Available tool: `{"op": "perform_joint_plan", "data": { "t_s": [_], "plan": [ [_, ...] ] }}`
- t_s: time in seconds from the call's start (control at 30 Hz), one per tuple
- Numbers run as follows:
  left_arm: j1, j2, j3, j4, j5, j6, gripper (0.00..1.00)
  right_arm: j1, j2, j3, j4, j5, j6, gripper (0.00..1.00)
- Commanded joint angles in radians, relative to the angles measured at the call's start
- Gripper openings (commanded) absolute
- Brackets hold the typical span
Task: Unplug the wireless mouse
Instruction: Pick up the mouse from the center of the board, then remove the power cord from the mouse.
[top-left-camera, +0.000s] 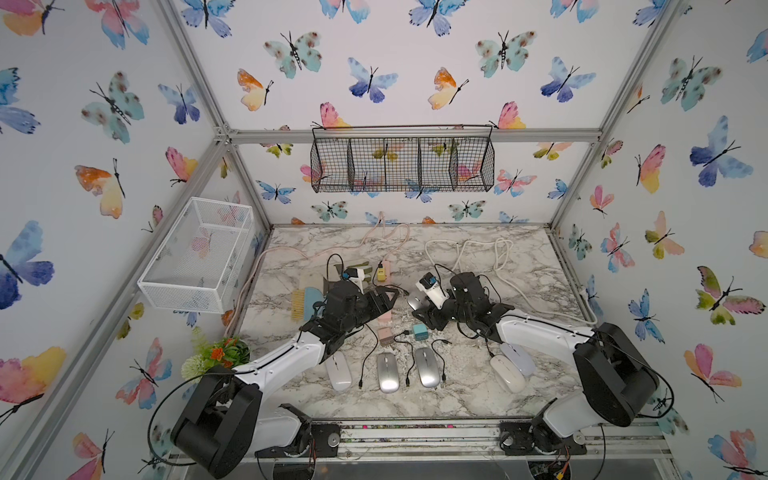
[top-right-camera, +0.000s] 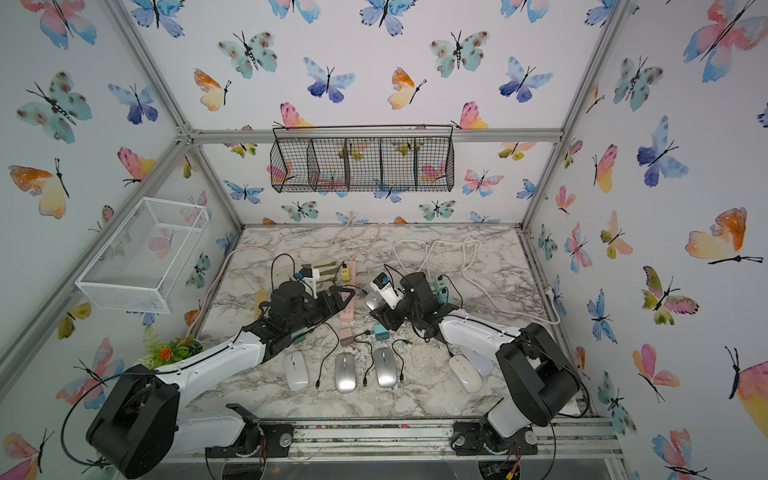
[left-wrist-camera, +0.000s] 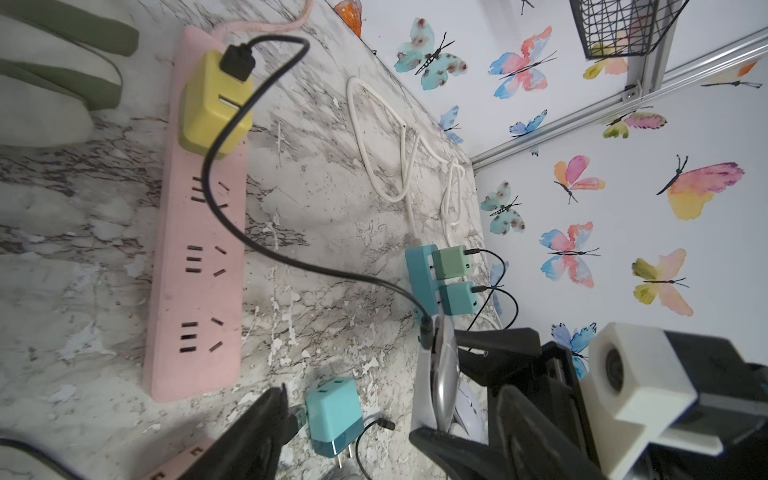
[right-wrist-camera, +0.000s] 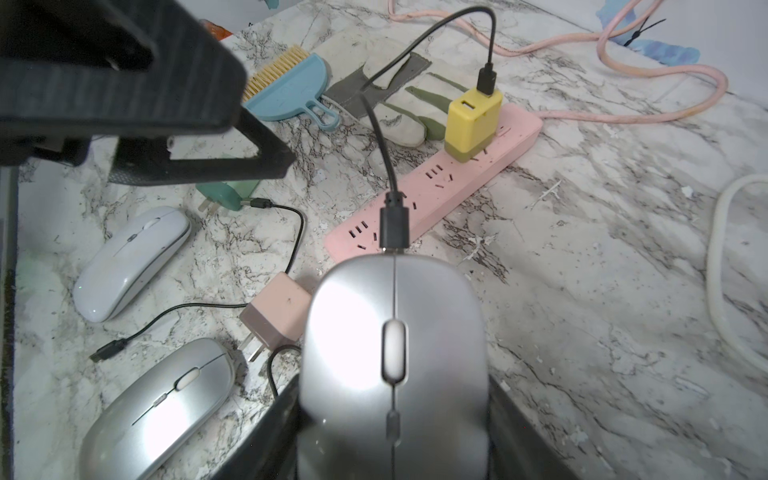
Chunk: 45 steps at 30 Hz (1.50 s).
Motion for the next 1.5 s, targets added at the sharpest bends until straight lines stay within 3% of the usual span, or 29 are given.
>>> {"op": "perform_joint_plan", "data": {
  "t_s": [0.0,0.17,0.57,0.9,1.1,1.33,1.47],
  "plan": [
    [-0.023,0.032,0.023,0.037,-0.080,-0.070,0.76,0.024,-0.027,-0.011,0.078,0.052,0.076,0.01],
    [-0.037,0.089,0.055,0.033,-0.131,-0.125,0.67,0.059,-0.018,-0.012,0.073,0.066,0.080,0.01],
    [-0.036,0.232,0.170,0.007,-0.145,-0.128,0.53,0.076,-0.007,-0.003,0.060,0.071,0.074,0.01],
    [-0.034,0.269,0.209,-0.007,-0.126,-0.111,0.18,0.080,0.011,0.001,0.045,0.071,0.070,0.01],
    [-0.033,0.272,0.223,-0.025,-0.115,-0.096,0.05,0.080,0.026,0.013,0.028,0.081,0.069,0.01],
    [-0.017,0.249,0.237,-0.050,-0.110,-0.067,0.00,0.080,0.045,0.042,-0.029,0.100,0.082,0.01],
    [0.050,0.217,0.238,-0.051,-0.072,-0.064,0.00,0.080,0.042,0.040,-0.077,0.084,0.084,0.01]
  ]
}}
